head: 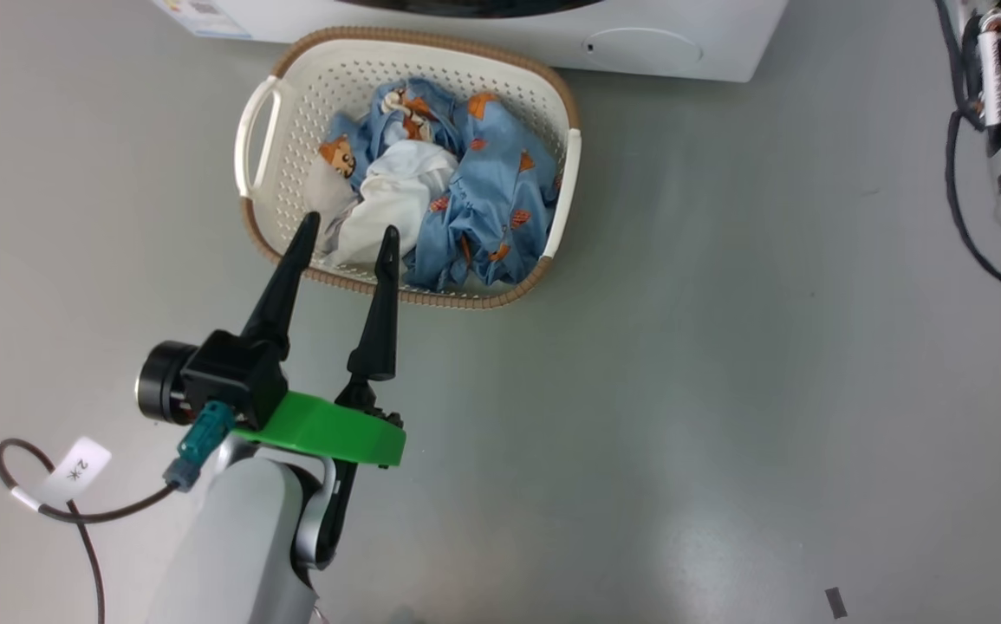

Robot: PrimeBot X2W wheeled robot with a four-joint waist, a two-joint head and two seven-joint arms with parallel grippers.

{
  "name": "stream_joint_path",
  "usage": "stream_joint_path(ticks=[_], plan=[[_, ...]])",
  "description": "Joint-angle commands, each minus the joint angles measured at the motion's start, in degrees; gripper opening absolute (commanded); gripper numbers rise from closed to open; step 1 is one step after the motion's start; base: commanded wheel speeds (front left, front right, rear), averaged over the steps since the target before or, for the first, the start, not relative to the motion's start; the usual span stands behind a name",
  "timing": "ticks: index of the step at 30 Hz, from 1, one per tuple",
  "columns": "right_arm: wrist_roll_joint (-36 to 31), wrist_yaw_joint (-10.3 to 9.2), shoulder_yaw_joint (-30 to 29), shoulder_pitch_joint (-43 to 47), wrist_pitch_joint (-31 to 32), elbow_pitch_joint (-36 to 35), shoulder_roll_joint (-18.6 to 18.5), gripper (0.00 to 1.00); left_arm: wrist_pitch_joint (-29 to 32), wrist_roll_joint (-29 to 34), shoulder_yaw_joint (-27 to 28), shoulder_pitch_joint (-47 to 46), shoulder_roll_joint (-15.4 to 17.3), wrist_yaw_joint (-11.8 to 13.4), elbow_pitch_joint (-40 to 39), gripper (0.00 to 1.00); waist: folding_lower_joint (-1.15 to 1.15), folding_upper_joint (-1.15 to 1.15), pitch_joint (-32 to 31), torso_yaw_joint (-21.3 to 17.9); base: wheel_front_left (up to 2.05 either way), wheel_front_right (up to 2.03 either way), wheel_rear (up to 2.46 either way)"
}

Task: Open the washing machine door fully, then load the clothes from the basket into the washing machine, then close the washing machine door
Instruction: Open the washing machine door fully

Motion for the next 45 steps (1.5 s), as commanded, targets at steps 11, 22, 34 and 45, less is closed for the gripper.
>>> stream_joint_path(ticks=[11, 22, 34, 45], plan=[[-3.87, 0.10, 3.50, -6.49, 0.97, 3.86, 0.86, 0.00, -0.54, -1.57, 0.40, -1.32, 1.21, 1.51, -2.20, 1.00, 0.00, 0.00, 2.17, 1.78, 0.00, 0.00, 0.00], [-4.31, 0.10, 4.37, -6.34, 4.04, 4.70, 0.47, 0.00, -0.54, -1.79, 0.47, -1.57, 1.21, 1.83, -2.11, 1.00, 0.00, 0.00, 2.18, 1.80, 0.00, 0.00, 0.00], [-4.01, 0.10, 5.51, -2.52, 10.33, 2.58, 0.30, 0.00, -0.54, -1.74, 1.05, -1.21, 1.21, 1.74, -1.75, 1.00, 0.00, 0.00, 1.01, 1.09, 0.00, 0.00, 0.00], [-3.14, 0.10, 6.17, 3.91, 15.01, -2.35, 0.75, 0.00, -0.54, -1.07, 1.88, -0.20, 1.21, 1.48, -1.14, 1.00, 0.00, 0.00, -0.83, -0.07, 0.00, 0.00, 0.00]])
